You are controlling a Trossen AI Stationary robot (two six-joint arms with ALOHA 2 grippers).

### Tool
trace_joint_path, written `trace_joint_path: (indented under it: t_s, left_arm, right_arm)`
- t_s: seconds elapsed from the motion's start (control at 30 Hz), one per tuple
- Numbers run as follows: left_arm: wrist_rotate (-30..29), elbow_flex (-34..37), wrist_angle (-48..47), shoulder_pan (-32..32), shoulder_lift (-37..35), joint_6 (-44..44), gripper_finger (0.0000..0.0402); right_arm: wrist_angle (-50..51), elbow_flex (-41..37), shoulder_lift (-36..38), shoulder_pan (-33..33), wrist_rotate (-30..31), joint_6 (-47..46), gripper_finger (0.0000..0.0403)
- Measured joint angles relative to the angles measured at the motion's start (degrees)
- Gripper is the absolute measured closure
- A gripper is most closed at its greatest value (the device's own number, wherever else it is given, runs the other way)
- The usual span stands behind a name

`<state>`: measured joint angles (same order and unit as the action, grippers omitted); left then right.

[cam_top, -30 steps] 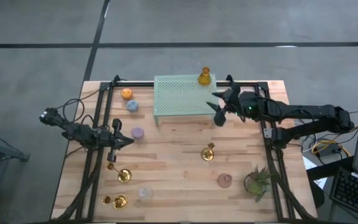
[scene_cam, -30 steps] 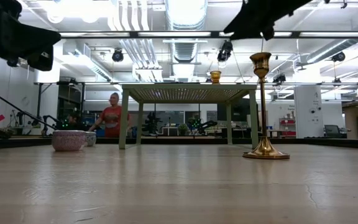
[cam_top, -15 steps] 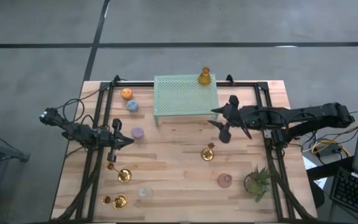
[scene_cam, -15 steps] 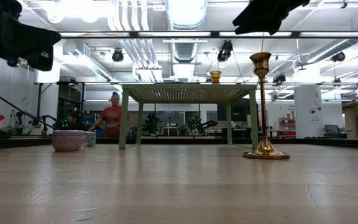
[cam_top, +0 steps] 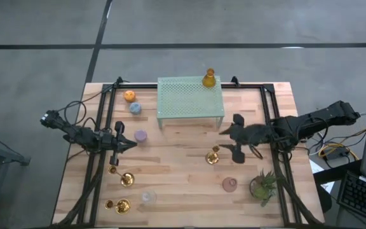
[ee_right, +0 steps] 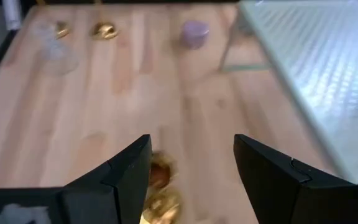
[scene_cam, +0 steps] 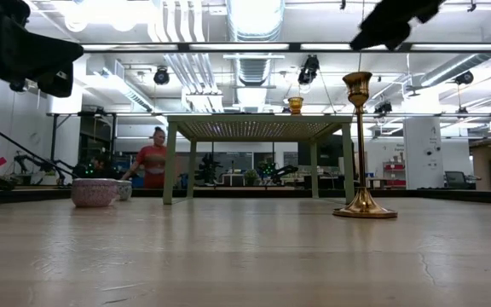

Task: Pick & Place candle stick holders
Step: Put the pink candle holder on the shelf

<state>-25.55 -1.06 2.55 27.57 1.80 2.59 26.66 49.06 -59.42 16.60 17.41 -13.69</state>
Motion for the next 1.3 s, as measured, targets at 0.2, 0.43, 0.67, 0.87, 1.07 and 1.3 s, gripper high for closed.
trace_joint_path:
  t_s: [0.2, 0.43, 0.67, 0.87, 1.07, 1.3]
  left_arm:
    - [0.0, 0.0, 0.0, 0.0, 0.0, 0.0, 0.0376]
    - [0.0, 0.0, 0.0, 0.0, 0.0, 0.0, 0.0376]
    - [0.0, 0.0, 0.0, 0.0, 0.0, 0.0, 0.0376]
    - [0.0, 0.0, 0.0, 0.0, 0.0, 0.0, 0.0376]
    - [0.0, 0.0, 0.0, 0.0, 0.0, 0.0, 0.0376]
    - [0.0, 0.0, 0.0, 0.0, 0.0, 0.0, 0.0376]
  right_arm:
    - [1.8, 0.0, -0.4, 8.6, -4.6, -9.3, 0.0184]
    - [2.0, 0.0, -2.9, 18.4, -4.9, -21.0, 0.0184]
    - [4.3, 0.0, -8.2, 23.4, -4.4, -29.4, 0.0184]
    - [4.9, 0.1, -13.2, 25.7, -4.4, -31.4, 0.0184]
    - [8.6, 2.1, -17.6, 25.8, -3.9, -31.3, 0.0184]
    - [13.9, 5.8, -21.5, 25.8, -3.3, -32.4, 0.0184]
